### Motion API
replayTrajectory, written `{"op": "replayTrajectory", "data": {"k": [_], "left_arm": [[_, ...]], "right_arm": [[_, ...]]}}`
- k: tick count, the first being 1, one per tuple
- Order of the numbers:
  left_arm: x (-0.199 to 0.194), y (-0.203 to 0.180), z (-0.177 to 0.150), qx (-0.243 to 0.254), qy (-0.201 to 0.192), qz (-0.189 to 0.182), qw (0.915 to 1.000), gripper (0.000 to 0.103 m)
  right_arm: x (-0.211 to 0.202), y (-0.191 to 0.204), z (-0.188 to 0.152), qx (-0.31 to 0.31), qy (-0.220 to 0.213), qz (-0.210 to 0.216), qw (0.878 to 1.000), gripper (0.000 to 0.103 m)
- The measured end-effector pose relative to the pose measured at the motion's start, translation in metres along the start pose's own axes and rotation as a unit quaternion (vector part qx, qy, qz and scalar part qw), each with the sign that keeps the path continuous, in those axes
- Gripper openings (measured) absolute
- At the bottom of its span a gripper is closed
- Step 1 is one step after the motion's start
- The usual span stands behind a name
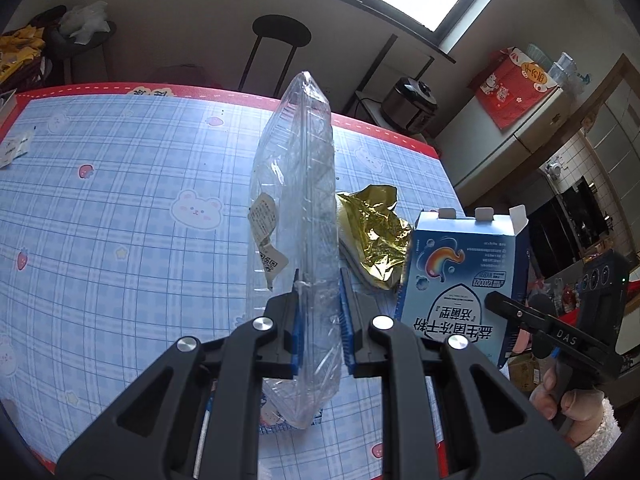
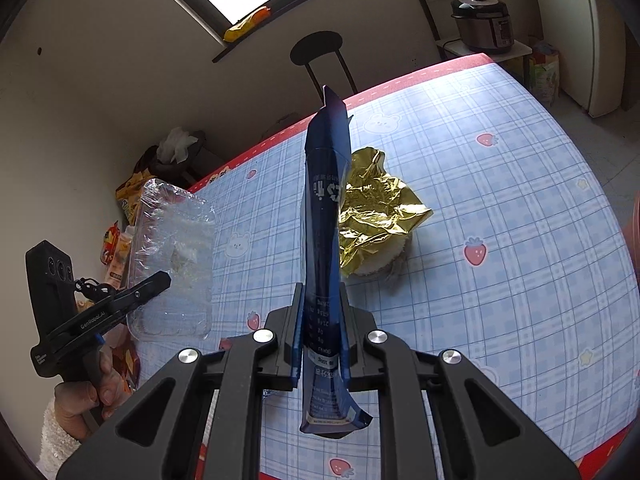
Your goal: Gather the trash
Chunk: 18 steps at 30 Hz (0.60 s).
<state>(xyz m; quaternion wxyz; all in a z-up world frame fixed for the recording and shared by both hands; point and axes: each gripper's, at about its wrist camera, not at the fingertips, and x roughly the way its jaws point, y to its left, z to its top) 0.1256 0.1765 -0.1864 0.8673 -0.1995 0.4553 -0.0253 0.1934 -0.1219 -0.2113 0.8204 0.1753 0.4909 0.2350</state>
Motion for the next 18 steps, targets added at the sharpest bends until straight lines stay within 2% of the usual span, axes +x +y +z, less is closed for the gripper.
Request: {"op": "replayTrajectory", "data": {"k": [4, 7, 11, 18], "left_arm": [[-0.022, -0.023, -0.017, -0.026, -0.029, 0.021, 0.999, 0.019], [-0.032, -0.042, -0.032, -0.048, -0.035, 0.035, 0.9976, 0.019], [-0.039, -0.071, -0.044, -0.04, -0.037, 0.058, 0.9968, 0.019], [-0.043, -0.118, -0.061, -0.015, -0.046, 0.057, 0.9972, 0.018]], "right_arm": [[-0.03, -0.02, -0.001, -0.002, -0.02, 0.002, 1.0, 0.014], [-0.052, -0.038, -0.003, -0.005, -0.031, 0.004, 0.999, 0.014], [-0.078, -0.064, -0.007, -0.012, -0.038, -0.005, 0.999, 0.014], [-0.118, -0.122, -0.013, 0.001, -0.047, -0.039, 0.998, 0.014]]}}
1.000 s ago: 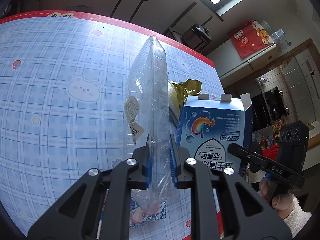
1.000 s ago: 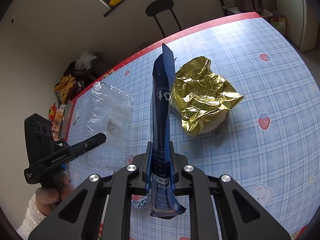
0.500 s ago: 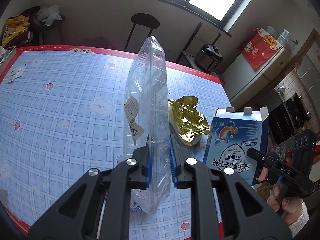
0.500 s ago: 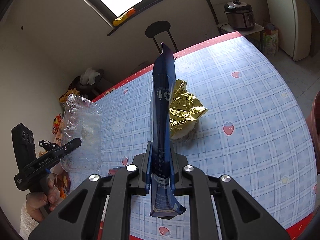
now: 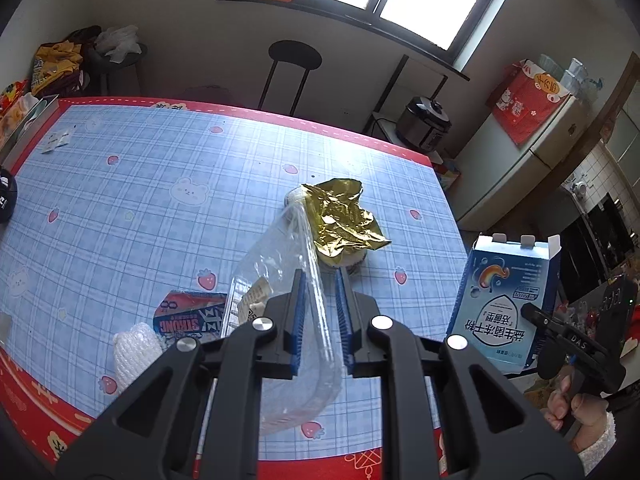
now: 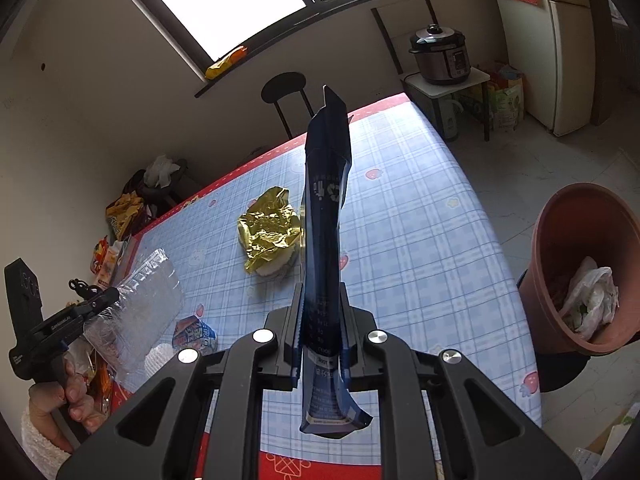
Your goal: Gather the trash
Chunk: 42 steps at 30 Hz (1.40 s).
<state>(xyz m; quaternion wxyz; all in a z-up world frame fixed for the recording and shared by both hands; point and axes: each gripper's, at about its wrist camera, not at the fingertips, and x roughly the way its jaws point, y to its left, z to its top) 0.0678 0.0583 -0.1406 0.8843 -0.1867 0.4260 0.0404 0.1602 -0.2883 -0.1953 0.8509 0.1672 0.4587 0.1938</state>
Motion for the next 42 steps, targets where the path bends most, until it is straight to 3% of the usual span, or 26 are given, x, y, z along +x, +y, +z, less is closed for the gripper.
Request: {"op": "replayTrajectory", "data": {"k": [6, 11, 13, 14, 15, 19, 23, 28, 38, 42], "left_arm": [[0.021, -0.028, -0.009, 0.012, 0.019, -0.023, 0.9995, 0.013], [0.04, -0.026, -0.009, 0.012, 0.04, -0.031, 0.9987, 0.014], [0.047, -0.02, -0.013, 0.026, 0.048, -0.024, 0.9982, 0.033], [0.051, -0.014, -0.016, 0.033, 0.052, -0.026, 0.9977, 0.047], [0.055, -0.008, -0.02, 0.039, 0.06, -0.028, 0.997, 0.049], [0.072, 0.028, -0.038, 0.051, 0.108, -0.016, 0.9927, 0.038], [0.082, 0.059, -0.067, 0.047, 0.146, -0.015, 0.988, 0.038], [0.101, 0.088, -0.086, 0.023, 0.164, -0.028, 0.9858, 0.038], [0.15, 0.094, -0.074, 0.012, 0.185, -0.066, 0.9805, 0.038], [0.165, 0.086, -0.071, 0.029, 0.186, -0.063, 0.9801, 0.038]], "right_arm": [[-0.014, -0.038, -0.001, 0.018, -0.004, -0.014, 1.0, 0.014], [-0.018, -0.044, 0.0, 0.011, -0.006, -0.01, 1.0, 0.014], [-0.015, -0.045, -0.001, 0.014, -0.003, -0.005, 1.0, 0.014], [-0.014, -0.046, -0.002, 0.016, 0.0, -0.003, 1.0, 0.014], [-0.012, -0.046, -0.002, 0.017, 0.003, -0.001, 1.0, 0.014], [-0.006, -0.044, -0.003, 0.019, 0.014, -0.001, 1.0, 0.014], [-0.004, -0.034, -0.002, 0.013, 0.015, -0.003, 1.0, 0.014], [0.005, -0.025, -0.001, 0.011, 0.026, -0.004, 1.0, 0.014], [0.007, -0.007, -0.005, -0.007, 0.038, -0.025, 0.999, 0.014], [0.003, -0.012, -0.008, 0.004, 0.038, -0.032, 0.999, 0.015]]}}
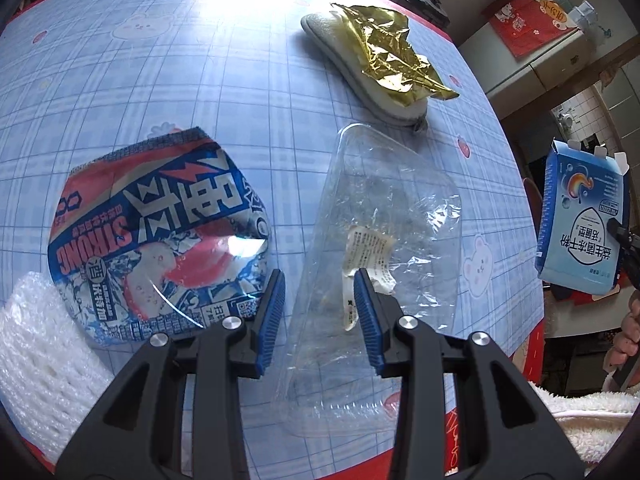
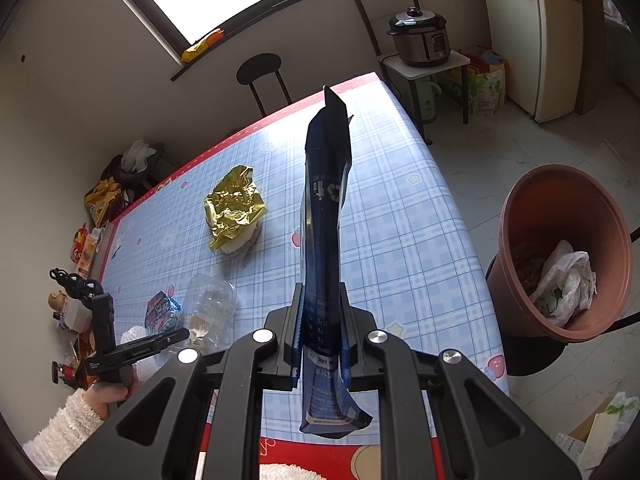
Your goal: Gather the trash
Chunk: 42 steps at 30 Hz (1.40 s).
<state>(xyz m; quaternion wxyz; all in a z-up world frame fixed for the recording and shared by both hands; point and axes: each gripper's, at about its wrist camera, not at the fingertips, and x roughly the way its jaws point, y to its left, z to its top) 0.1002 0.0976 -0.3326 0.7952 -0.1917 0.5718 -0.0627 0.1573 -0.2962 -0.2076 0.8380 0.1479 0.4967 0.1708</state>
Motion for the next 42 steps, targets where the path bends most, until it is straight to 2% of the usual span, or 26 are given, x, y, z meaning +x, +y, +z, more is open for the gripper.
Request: {"op": "replayTrajectory", "data": {"k": [2, 3, 4, 6, 12, 18, 26, 31, 42], "left_arm": [[0.002, -0.005, 0.001, 0.011, 0.0, 0.011, 0.9999, 0.036], [0.004, -0.007, 0.002, 0.013, 0.005, 0.013, 0.9998, 0.02], [0.008, -0.008, 0.0, 0.014, 0.014, 0.01, 0.9998, 0.014], [0.005, -0.014, -0.005, 0.024, 0.003, 0.017, 0.9995, 0.012], [-0.028, -0.031, -0.014, 0.009, -0.039, 0.005, 0.9992, 0.01], [-0.065, -0.055, -0.007, 0.007, -0.077, 0.02, 0.9968, 0.01], [-0.089, -0.109, 0.009, 0.041, -0.106, 0.031, 0.993, 0.01], [-0.089, -0.154, 0.023, 0.066, -0.116, 0.02, 0.9909, 0.01], [-0.047, -0.254, 0.044, 0.119, -0.105, -0.021, 0.9871, 0.01]], "right_arm": [[-0.002, -0.003, -0.002, 0.006, -0.001, -0.001, 1.0, 0.015], [-0.002, -0.004, -0.003, 0.008, -0.002, -0.001, 1.0, 0.015], [-0.003, -0.005, -0.004, 0.011, -0.002, -0.001, 1.0, 0.015], [-0.004, -0.007, -0.005, 0.016, -0.003, 0.002, 1.0, 0.015], [-0.008, -0.012, -0.004, 0.021, -0.011, 0.012, 1.0, 0.015], [-0.011, -0.017, -0.004, 0.027, -0.019, 0.027, 0.999, 0.015], [-0.026, -0.038, -0.002, 0.036, -0.047, 0.033, 0.998, 0.015], [-0.049, -0.079, 0.004, 0.058, -0.076, 0.01, 0.995, 0.015], [-0.109, -0.207, 0.008, 0.122, -0.126, -0.115, 0.978, 0.015]]}}
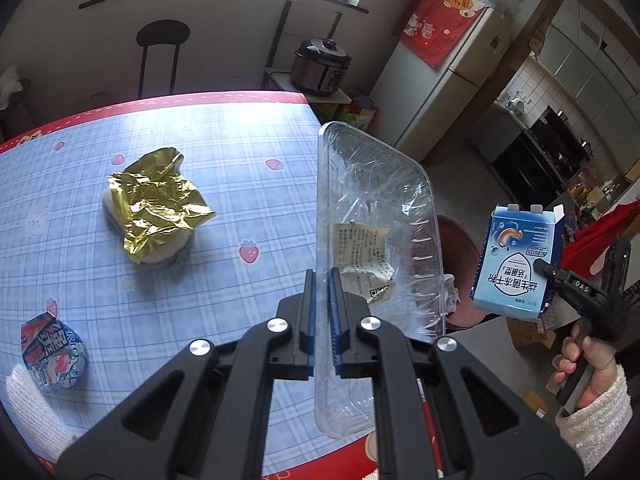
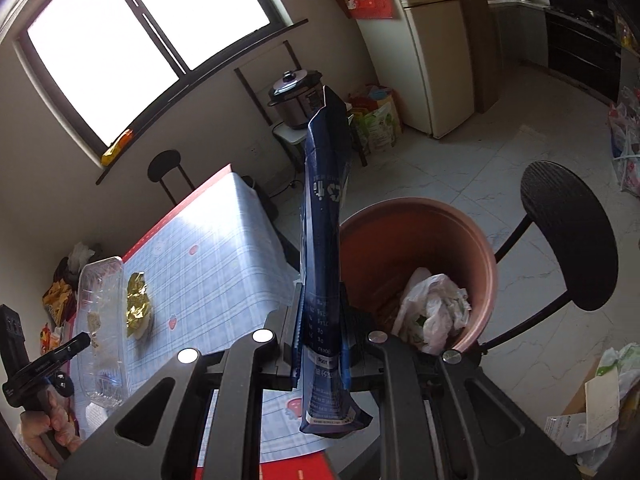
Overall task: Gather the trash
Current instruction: 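Carry the box into the bin and open the right tool while the left tool carries the container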
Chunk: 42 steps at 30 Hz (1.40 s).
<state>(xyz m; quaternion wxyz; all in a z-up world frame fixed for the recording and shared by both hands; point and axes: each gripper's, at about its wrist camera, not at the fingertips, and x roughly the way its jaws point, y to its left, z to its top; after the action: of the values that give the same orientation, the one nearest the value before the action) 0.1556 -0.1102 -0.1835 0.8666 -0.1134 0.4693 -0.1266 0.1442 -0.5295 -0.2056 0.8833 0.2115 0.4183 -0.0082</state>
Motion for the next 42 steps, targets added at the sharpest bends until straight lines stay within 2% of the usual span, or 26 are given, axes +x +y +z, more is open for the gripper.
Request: {"op": "replayTrajectory", "data": {"k": [6, 9, 20, 26, 27, 29, 33, 35, 38, 41, 42], "left_arm": [[0.027, -0.03, 0.001, 0.005, 0.018, -0.012, 0.9997, 0.01], [0.036, -0.039, 0.001, 0.011, 0.024, -0.009, 0.9996, 0.01], [0.045, -0.053, 0.004, 0.012, 0.033, 0.011, 0.9993, 0.01], [0.042, -0.054, 0.006, 0.012, 0.03, 0.015, 0.9994, 0.01], [0.041, -0.054, 0.007, 0.012, 0.029, 0.015, 0.9994, 0.01], [0.04, -0.053, 0.007, 0.011, 0.027, 0.016, 0.9995, 0.01], [0.038, -0.05, 0.01, 0.009, 0.025, 0.013, 0.9996, 0.01], [0.039, -0.048, 0.012, 0.005, 0.025, 0.006, 0.9997, 0.01], [0.041, -0.05, 0.014, 0.008, 0.025, -0.003, 0.9997, 0.01], [0.046, -0.053, 0.015, 0.013, 0.027, -0.015, 0.9994, 0.01], [0.047, -0.055, 0.016, 0.015, 0.028, -0.019, 0.9993, 0.01]], "right_arm": [[0.017, -0.043, 0.008, -0.003, 0.008, -0.05, 0.999, 0.015], [0.035, -0.054, 0.009, -0.001, 0.024, -0.056, 0.998, 0.015], [0.105, -0.048, 0.007, 0.038, 0.076, -0.01, 0.996, 0.015], [0.122, -0.034, 0.009, 0.031, 0.101, 0.002, 0.994, 0.017], [0.122, -0.033, 0.009, 0.03, 0.104, 0.003, 0.994, 0.019], [0.116, -0.031, 0.012, 0.031, 0.092, -0.001, 0.995, 0.031], [0.095, -0.027, 0.017, 0.016, 0.069, -0.018, 0.997, 0.046], [0.083, -0.024, 0.017, 0.005, 0.057, -0.033, 0.998, 0.067], [0.062, -0.02, 0.015, -0.017, 0.044, -0.057, 0.997, 0.087], [0.042, -0.016, 0.011, -0.033, 0.031, -0.077, 0.996, 0.097], [0.036, -0.015, 0.01, -0.037, 0.028, -0.081, 0.996, 0.097]]}}
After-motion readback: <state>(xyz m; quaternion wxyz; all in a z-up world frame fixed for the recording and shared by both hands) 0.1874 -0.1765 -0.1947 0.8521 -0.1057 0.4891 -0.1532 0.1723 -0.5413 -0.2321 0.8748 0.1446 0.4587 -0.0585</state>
